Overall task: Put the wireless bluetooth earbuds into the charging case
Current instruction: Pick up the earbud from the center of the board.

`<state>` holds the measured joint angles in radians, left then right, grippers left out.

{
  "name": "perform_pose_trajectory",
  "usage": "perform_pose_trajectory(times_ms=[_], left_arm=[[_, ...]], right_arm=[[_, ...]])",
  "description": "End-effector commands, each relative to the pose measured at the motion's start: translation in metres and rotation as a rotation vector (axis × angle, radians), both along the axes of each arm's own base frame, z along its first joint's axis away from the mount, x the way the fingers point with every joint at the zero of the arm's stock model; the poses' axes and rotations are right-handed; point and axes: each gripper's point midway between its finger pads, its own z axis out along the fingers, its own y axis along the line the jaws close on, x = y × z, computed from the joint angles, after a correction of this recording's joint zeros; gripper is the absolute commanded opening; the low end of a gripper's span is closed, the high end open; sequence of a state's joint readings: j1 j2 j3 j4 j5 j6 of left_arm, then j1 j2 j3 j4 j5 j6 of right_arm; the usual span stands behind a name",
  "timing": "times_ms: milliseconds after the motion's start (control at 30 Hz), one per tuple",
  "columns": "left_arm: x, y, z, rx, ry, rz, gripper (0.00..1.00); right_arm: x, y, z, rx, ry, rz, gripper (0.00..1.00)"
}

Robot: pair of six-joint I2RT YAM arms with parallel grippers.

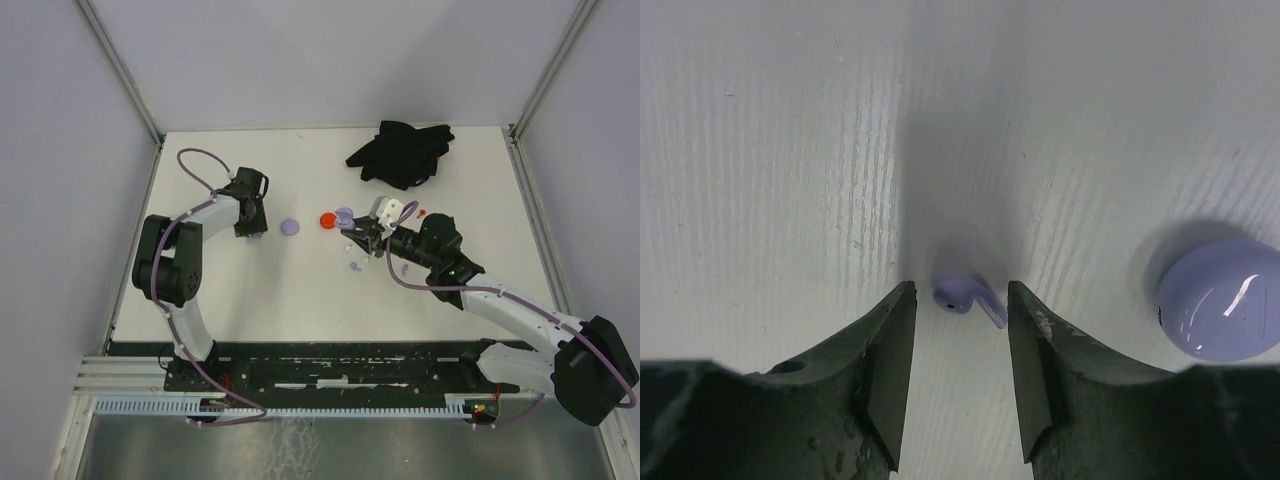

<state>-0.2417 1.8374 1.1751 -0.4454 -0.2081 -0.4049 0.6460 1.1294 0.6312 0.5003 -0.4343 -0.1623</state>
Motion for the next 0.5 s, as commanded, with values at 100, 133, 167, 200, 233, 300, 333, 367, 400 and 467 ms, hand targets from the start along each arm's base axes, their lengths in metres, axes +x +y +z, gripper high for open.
perform_pose_trajectory(times_ms=[100,133,167,200,233,300,333,367,400,467], left_arm=[[0.023,0.002,0.002,0.004,-0.047,0.021,0.44],[0.022,0.001,0.001,0.003,-0.039,0.013,0.42],[0.020,0.001,0.000,0.001,-0.031,0.007,0.39],[0.018,0.000,-0.001,0.000,-0.022,-0.001,0.38],[0.015,-0.001,-0.002,-0.006,-0.010,-0.010,0.36],[0.008,-0.004,-0.003,-0.020,0.015,-0.037,0.32],[0.004,-0.006,-0.005,-0.026,0.029,-0.050,0.30],[-0.002,-0.007,-0.007,-0.034,0.053,-0.064,0.30],[-0.008,-0.009,-0.010,-0.045,0.077,-0.082,0.29],[-0.021,-0.015,-0.014,-0.069,0.123,-0.123,0.28]], right_arm=[[-0.002,-0.004,0.015,0.026,-0.043,-0.014,0.02],[-0.002,-0.004,0.015,0.026,-0.043,-0.016,0.02],[-0.002,-0.004,0.015,0.025,-0.042,-0.015,0.02],[-0.002,-0.005,0.014,0.024,-0.041,-0.017,0.02],[-0.002,-0.005,0.014,0.024,-0.042,-0.016,0.02],[-0.002,-0.005,0.014,0.024,-0.040,-0.017,0.02],[-0.002,-0.005,0.014,0.026,-0.041,-0.019,0.02],[-0.003,-0.005,0.014,0.026,-0.040,-0.018,0.02],[-0.003,-0.005,0.015,0.028,-0.041,-0.016,0.02],[-0.004,-0.006,0.015,0.029,-0.041,-0.016,0.02]])
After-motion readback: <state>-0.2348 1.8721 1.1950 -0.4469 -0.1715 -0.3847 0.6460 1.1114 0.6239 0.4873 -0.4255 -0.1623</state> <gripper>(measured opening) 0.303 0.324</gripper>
